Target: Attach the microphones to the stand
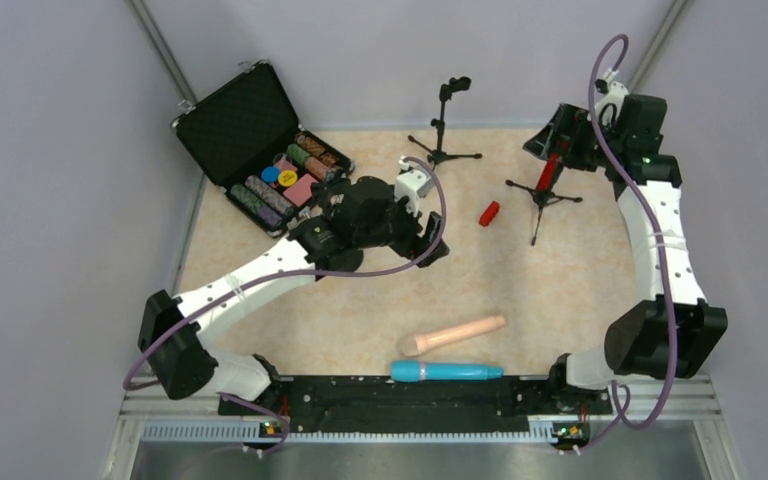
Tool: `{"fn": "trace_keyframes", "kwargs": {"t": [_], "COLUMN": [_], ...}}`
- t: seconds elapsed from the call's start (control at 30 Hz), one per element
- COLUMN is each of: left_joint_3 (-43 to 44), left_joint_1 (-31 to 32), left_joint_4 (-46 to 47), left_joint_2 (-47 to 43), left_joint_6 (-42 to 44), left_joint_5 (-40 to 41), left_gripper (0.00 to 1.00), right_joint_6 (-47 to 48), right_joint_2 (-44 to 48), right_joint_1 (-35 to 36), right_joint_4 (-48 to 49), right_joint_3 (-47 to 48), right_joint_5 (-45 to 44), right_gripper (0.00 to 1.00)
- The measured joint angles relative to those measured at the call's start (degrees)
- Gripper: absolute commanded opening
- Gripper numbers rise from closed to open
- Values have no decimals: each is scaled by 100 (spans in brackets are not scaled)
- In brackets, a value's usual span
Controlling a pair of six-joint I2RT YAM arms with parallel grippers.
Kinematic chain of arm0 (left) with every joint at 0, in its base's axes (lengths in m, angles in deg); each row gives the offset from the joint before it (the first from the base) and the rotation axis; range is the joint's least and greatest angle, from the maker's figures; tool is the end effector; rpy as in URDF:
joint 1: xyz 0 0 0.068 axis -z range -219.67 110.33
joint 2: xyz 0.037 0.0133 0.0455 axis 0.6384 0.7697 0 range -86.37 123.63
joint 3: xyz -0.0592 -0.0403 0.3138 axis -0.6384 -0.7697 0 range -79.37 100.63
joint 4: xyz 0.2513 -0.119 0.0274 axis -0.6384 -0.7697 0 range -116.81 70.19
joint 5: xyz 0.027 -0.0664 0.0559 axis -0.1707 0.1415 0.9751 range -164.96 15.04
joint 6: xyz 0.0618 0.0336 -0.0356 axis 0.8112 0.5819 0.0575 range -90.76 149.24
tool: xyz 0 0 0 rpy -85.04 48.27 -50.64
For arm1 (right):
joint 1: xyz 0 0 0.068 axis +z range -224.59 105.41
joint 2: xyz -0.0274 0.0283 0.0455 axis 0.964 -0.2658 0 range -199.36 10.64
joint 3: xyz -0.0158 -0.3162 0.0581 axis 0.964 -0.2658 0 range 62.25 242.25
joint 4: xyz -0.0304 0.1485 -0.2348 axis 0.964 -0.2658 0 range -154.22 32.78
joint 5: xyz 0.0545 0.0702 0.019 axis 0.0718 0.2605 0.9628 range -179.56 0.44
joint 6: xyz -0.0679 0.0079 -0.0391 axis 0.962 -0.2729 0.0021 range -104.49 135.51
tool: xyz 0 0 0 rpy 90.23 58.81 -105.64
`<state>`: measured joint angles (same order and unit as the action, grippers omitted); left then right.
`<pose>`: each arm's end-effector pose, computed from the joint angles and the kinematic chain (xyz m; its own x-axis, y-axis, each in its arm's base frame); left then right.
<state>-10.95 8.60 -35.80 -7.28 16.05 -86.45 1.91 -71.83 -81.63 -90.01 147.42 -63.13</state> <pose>0.2272 -0.2750 0.3694 -0.4846 0.2076 -0.8497 0.7593 0.5822 -0.2908 0.3572 -0.0138 0.4302 -0.5478 0.2799 -0.7884 -0.1477 0.8952 0.4204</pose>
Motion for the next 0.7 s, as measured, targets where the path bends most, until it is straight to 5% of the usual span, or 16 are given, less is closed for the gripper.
{"fn": "trace_keyframes", "kwargs": {"t": [0.33, 0.7], "left_joint_3": [380, 229], "left_joint_1": [-501, -2085], "left_joint_4": [605, 2033], "left_joint_2": [131, -203], "left_joint_6": [-544, -1897], "left_joint_5": [-741, -1456], "left_gripper": [87, 86], "right_joint_6": [-568, -833], "right_joint_2": [245, 396], "right_joint_1": [4, 431], "right_joint_4": [256, 509], "right_joint_3": [-96, -496], "right_joint_5": [1220, 1641], "right_gripper": [95, 96]}}
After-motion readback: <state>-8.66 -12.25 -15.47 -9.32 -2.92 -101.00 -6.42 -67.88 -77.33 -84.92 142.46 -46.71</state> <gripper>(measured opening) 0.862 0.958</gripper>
